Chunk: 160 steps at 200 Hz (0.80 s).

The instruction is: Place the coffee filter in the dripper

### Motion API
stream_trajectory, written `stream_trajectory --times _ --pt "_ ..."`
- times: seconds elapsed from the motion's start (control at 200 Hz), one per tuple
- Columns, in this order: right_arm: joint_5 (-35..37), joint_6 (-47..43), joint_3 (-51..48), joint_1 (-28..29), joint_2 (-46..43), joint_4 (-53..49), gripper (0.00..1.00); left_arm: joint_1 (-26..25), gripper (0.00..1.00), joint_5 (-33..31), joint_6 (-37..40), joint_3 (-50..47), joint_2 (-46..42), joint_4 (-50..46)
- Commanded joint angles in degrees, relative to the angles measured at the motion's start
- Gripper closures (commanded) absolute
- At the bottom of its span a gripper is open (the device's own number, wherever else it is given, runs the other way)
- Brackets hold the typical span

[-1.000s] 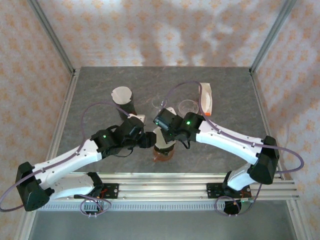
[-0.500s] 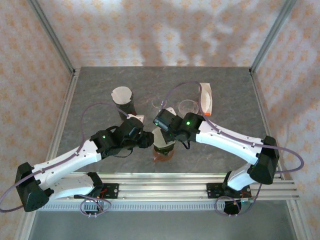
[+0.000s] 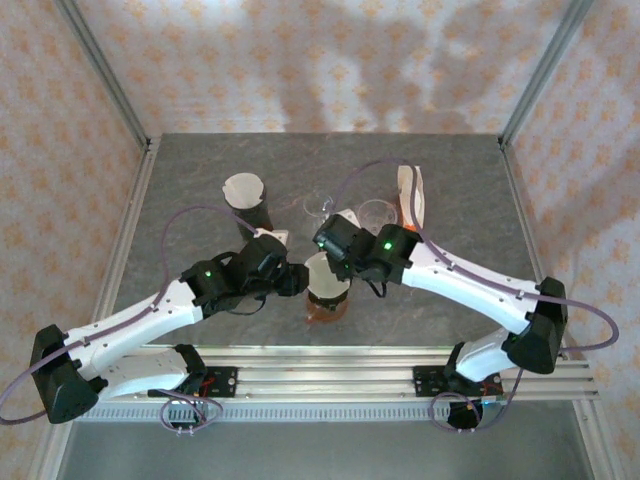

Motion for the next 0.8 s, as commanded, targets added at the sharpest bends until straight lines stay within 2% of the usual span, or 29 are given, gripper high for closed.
stream_trajectory --times 0.0,0.255,0.385,0.591,0.641,0.761,0.796 --pt "-1.4 1.1 -1.5 -0.6 -1.8 0.4 0.76 0.1 0.54 -1.1 -0.2 -0.5 0.3 0.9" --pt "-2.0 1.6 -3.5 -0.6 -1.7 2.2 0.75 0.1 0.54 -1.2 -0.3 -0.8 0.3 1.0" --pt "-2.0 1.7 -3.9 -0.9 -1.3 2.1 0.84 0.0 0.54 -1.2 -0.4 -1.0 0.3 1.2" --pt "-1.9 2.2 -4.5 -1.0 -0.5 2.2 0.86 0.1 0.54 -1.1 -0.3 -1.1 0.3 1.3" --pt "-1.7 2.2 -4.2 -1.1 -0.6 2.1 0.82 0.1 0.54 -1.1 -0.3 -1.1 0.2 1.3" --pt "-0.9 2.2 -3.3 -1.0 -2.3 2.2 0.55 0.1 0.53 -1.2 -0.3 -1.1 0.2 1.4" --pt "-1.0 2.3 -3.3 -1.0 -2.7 2.4 0.49 0.1 0.53 -1.1 -0.4 -1.2 0.2 1.5"
